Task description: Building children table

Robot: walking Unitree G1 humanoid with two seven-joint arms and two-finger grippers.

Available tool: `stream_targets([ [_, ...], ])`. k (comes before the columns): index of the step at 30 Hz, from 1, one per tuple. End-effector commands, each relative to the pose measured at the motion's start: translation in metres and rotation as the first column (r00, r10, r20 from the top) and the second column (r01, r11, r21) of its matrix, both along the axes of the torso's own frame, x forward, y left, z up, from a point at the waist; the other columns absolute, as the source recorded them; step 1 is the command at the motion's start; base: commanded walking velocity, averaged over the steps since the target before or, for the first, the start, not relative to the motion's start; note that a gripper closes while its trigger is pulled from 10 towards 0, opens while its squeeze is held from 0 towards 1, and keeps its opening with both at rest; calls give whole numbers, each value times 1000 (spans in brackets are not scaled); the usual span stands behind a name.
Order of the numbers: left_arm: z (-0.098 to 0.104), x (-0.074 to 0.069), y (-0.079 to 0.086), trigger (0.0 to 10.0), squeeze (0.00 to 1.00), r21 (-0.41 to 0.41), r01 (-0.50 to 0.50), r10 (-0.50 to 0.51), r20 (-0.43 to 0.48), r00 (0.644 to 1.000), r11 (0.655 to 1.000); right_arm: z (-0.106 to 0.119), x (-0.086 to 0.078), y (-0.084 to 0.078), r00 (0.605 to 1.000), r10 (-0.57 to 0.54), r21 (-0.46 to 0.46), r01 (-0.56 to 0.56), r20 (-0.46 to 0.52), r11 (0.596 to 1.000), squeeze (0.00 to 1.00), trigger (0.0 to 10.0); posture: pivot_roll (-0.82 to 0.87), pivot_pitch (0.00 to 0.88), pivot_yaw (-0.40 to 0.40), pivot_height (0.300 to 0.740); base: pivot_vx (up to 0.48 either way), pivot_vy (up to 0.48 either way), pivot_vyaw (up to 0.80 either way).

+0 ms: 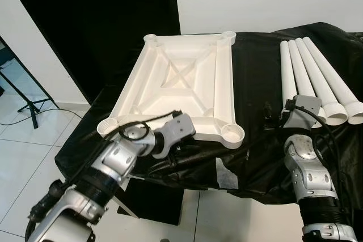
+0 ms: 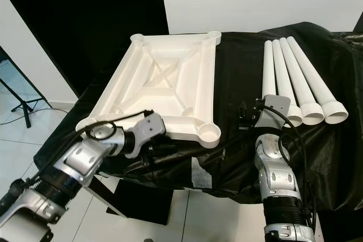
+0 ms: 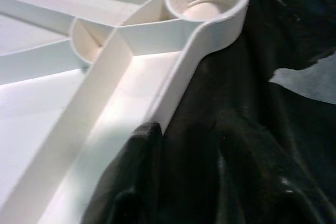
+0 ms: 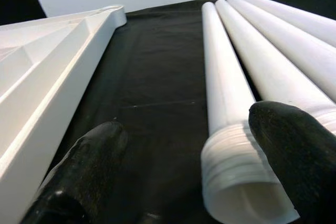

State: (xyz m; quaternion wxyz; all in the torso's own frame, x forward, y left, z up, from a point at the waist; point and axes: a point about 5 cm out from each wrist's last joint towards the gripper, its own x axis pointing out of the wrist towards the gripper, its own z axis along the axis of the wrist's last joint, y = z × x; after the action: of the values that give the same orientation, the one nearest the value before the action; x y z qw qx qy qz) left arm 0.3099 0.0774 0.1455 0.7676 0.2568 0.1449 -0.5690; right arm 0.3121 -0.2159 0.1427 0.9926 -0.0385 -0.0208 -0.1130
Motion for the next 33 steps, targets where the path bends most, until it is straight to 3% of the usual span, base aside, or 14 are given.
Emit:
stream_targets([
  [1, 0, 7, 7, 10000, 1000, 0, -86, 86, 40, 996, 996, -1, 0, 2, 1000, 3, 0, -3, -6, 1000, 0, 10000, -23, 0, 111, 740, 0, 0, 0],
  [6, 16, 14, 16, 10000, 1000, -51, -121, 124, 73, 990, 991, 0, 0, 0, 1000, -4, -3, 4, -4, 1000, 0, 10000, -22, 0, 107, 740, 0, 0, 0],
  [7, 20, 16, 19, 10000, 78, -60, -134, 138, 74, 988, 989, 0, 0, 1, 1000, 4, 0, -4, -4, 1000, 0, 10000, -18, 0, 104, 740, 0, 0, 0],
  [8, 20, 16, 19, 10000, 78, -60, -134, 138, 74, 988, 989, 0, 0, 1, 1000, 4, 0, -4, -4, 1000, 0, 10000, -18, 0, 104, 740, 0, 0, 0],
  [9, 19, 20, 22, 10000, 0, -54, -170, 174, 77, 982, 984, 1, 1, 4, 1000, 29, -2, -29, 2, 1000, 0, 10000, -14, 0, 99, 740, 0, 0, 0],
  [14, 6, 32, 27, 10000, 0, -1, -255, 254, 81, 964, 967, 1, 1, 15, 997, 81, -11, -81, 0, 997, 0, 10000, -14, 0, 96, 740, 0, 0, 0],
  [22, -12, 34, 25, 10000, 0, 67, -270, 267, 59, 962, 960, 1, 2, 18, 996, 87, -8, -87, -2, 996, 0, 10000, -17, 0, 98, 740, 0, 0, 0],
  [27, -20, 43, 19, 10000, 0, 97, -334, 328, 71, 942, 938, 1, 2, 17, 997, 77, -9, -77, -4, 997, 0, 10000, -20, 0, 105, 740, 0, 0, 0],
  [28, -20, 46, 18, 6706, 0, 102, -356, 350, 71, 934, 929, 1, 2, 16, 997, 74, -9, -74, -3, 997, 0, 10000, -23, 0, 109, 740, 0, 0, 0],
  [29, -20, 46, 18, 6706, 0, 102, -356, 350, 71, 934, 929, 1, 2, 16, 997, 74, -9, -74, -3, 997, 0, 10000, -23, 0, 109, 740, 0, 0, 0],
  [30, -21, 49, 17, 5020, 0, 106, -368, 362, 71, 929, 924, 1, 2, 16, 997, 73, -8, -73, -3, 997, 0, 10000, -23, 0, 110, 740, 0, 0, 0],
  [31, -21, 50, 17, 4000, 0, 110, -373, 367, 75, 927, 921, 1, 2, 16, 997, 72, -8, -72, -3, 997, 0, 10000, -23, 0, 110, 740, 0, 0, 0],
  [32, -21, 50, 17, 4000, 0, 110, -373, 367, 75, 927, 921, 1, 2, 16, 997, 72, -8, -72, -3, 997, 0, 10000, -23, 0, 110, 740, 0, 0, 0],
  [33, -21, 52, 16, 0, 0, 113, -369, 362, 77, 929, 923, 1, 2, 16, 998, 70, -8, -70, -3, 997, 0, 10000, -23, 0, 110, 740, 0, 0, 0],
])
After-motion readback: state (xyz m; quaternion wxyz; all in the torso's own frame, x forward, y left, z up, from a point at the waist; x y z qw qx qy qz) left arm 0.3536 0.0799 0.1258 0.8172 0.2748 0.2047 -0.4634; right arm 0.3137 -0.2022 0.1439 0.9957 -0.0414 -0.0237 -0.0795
